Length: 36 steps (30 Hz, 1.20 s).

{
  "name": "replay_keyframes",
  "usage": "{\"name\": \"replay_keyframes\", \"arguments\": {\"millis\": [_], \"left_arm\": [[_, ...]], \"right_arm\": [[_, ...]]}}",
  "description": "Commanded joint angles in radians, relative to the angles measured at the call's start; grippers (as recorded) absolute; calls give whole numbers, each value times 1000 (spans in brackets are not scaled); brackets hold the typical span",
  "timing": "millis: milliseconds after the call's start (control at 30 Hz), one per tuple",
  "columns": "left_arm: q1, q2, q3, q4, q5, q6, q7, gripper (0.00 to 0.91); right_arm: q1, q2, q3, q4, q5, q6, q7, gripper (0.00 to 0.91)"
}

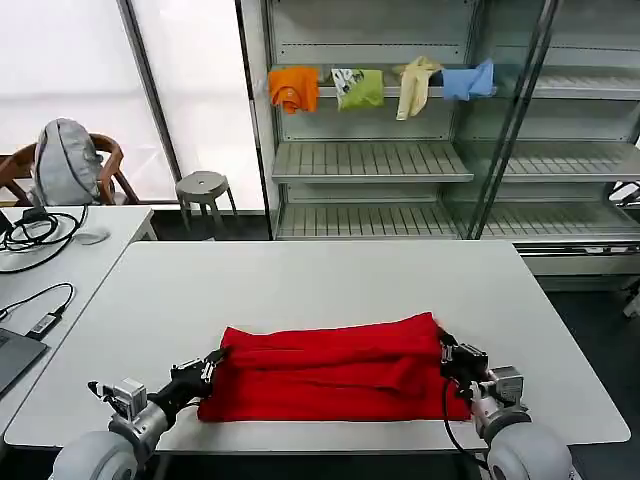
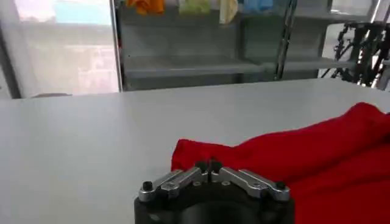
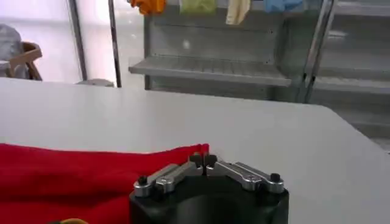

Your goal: Fold and organize the clothes.

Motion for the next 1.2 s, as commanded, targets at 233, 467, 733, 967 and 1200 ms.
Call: {"name": "replay_keyframes", "arguments": {"millis": [233, 467, 733, 967, 1200], "left_arm": [[-3, -12, 18, 12, 91, 4, 1, 907], [-5, -29, -20, -37, 38, -9, -57, 907], [52, -46, -24, -113, -93, -53, -211, 907], [93, -89, 41, -170, -75, 34, -411, 907], [70, -110, 83, -165, -79, 44, -474, 907]], "right_arm": [[-32, 0, -3, -2, -82, -21, -11, 91], [-65, -4, 42, 49, -81, -19, -27, 907], [-128, 0, 141, 145, -59, -23, -47, 907], [-183, 24, 158, 177, -71, -19, -49, 907], [-191, 44, 152, 163, -101, -12, -49, 907]]}}
